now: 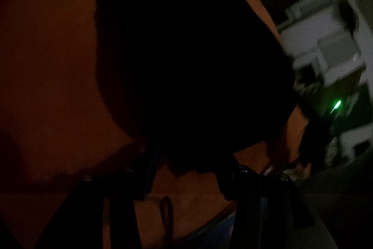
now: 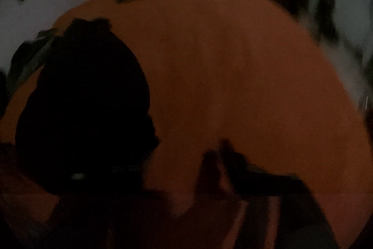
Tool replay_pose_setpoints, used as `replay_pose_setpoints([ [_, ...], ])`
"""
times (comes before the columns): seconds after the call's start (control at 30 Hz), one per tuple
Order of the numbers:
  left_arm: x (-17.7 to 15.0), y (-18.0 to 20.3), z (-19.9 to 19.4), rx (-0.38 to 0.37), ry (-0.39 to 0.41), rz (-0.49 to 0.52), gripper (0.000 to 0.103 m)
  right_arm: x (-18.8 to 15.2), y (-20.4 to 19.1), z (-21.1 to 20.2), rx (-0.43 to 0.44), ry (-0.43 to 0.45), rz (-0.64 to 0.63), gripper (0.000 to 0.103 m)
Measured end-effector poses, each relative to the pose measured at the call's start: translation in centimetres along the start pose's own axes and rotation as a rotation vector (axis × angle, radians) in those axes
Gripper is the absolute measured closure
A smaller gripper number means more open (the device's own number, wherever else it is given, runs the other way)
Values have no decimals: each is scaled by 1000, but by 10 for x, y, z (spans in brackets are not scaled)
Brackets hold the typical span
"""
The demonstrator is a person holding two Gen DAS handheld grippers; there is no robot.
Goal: Fold clothes
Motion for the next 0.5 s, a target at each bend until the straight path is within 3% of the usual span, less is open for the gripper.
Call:
replay_pose_setpoints([
  [0.13, -26, 24, -10, 23, 29, 194, 57, 1, -39, -2, 33, 131, -341, 17],
  [0.2, -26, 47, 8, 95, 47, 266, 57, 0, -55, -3, 54, 181, -468, 18],
  [0.27, -22, 50, 17, 143, 63, 270, 57, 5, -60, -10, 92, 247, -506, 32],
  [0.33, -20, 54, 19, 189, 85, 282, 57, 17, -65, -9, 121, 251, -476, 93],
  [0.37, -18, 56, 19, 204, 95, 286, 57, 25, -63, -5, 108, 229, -438, 99],
  [0.5, 5, 65, -5, 67, 131, 256, 57, 53, -22, 6, 110, 90, -187, 99],
])
Point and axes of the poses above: each gripper's, at about its wrist camera, not at the fingertips, and z roughly the way its jaws point, y to its right, x to its top, the point moved 1 cm from there along z, roughly the way its jaws point, and after that the axes turned 12 degrees about y, right-handed, at the moved point
